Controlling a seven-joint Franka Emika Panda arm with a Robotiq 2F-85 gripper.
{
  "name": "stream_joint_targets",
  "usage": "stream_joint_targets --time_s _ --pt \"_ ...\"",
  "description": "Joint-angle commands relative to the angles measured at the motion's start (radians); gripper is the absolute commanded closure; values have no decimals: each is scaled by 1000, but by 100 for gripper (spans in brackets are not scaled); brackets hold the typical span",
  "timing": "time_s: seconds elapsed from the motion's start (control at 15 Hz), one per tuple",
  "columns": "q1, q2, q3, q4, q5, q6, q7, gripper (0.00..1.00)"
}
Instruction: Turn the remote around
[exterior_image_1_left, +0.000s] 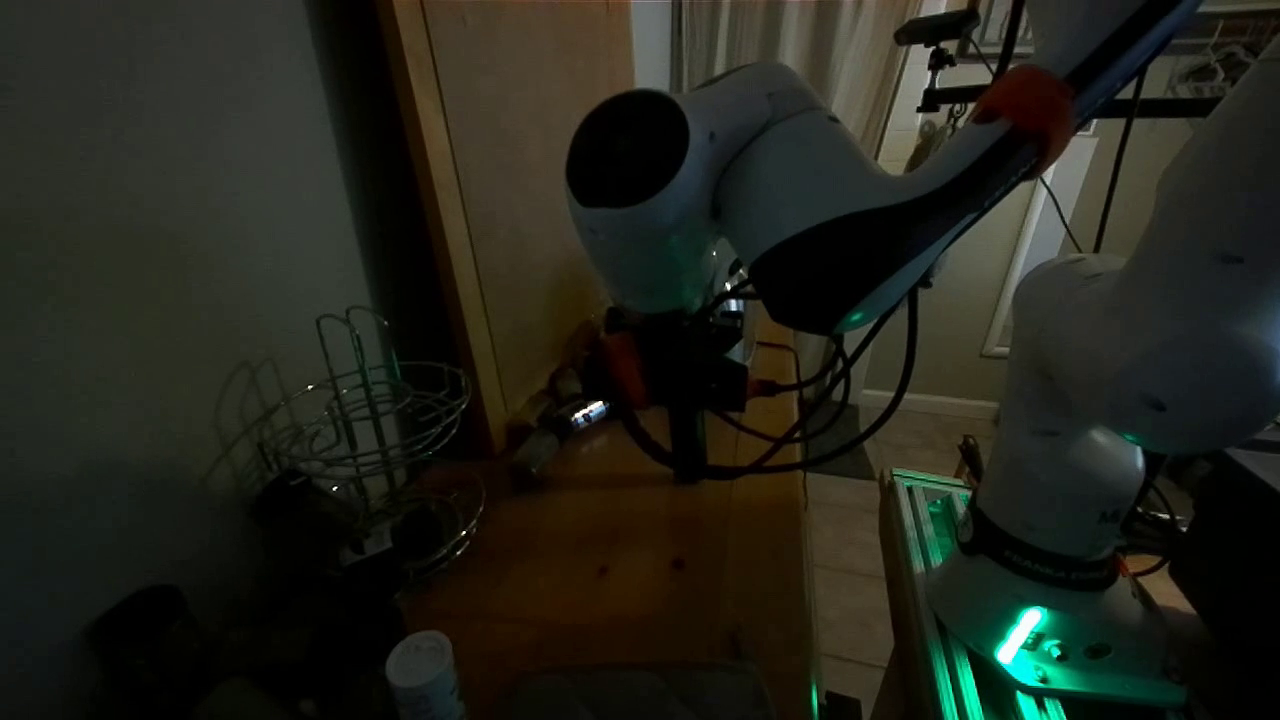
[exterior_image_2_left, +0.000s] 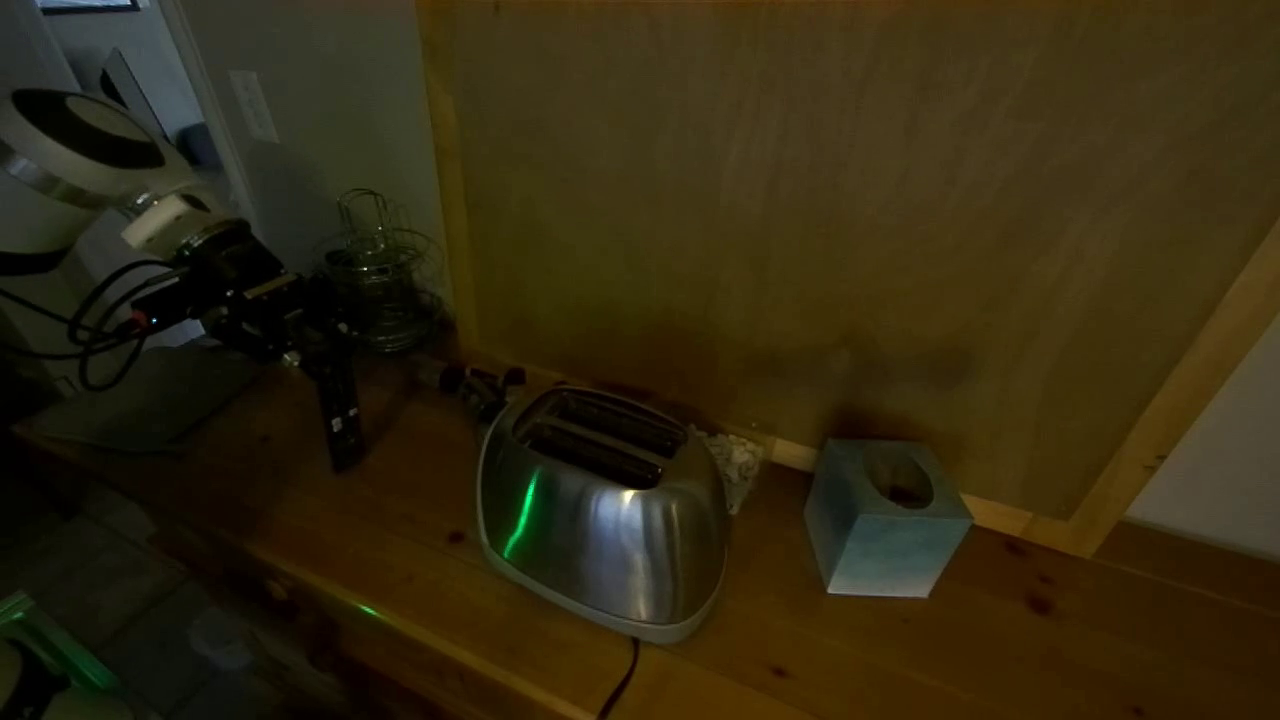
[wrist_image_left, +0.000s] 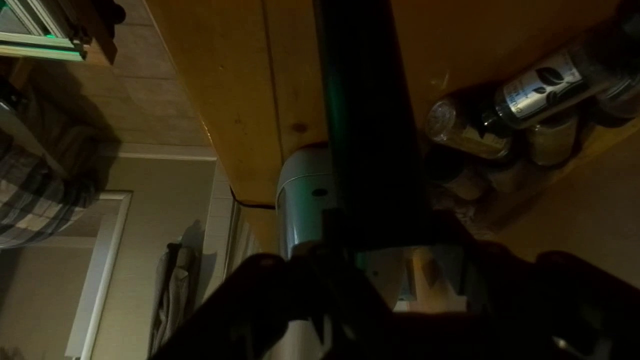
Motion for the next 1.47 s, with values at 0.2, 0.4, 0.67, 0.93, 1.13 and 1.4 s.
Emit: stream_joint_targets --time_s 0.2,0.4,0.67,0.93,1.13,1.4 --pt "71 -19 -91 -42 -34 23 18 76" --pt "85 -39 -110 -55 -37 28 15 76" --pt "101 -43 -104 -48 -49 12 20 76" --pt "116 -24 -75 -20 -101 -29 41 76" --pt "125 22 -64 -7 -144 -47 46 76" --pt "140 85 -54 22 -205 -91 58 76"
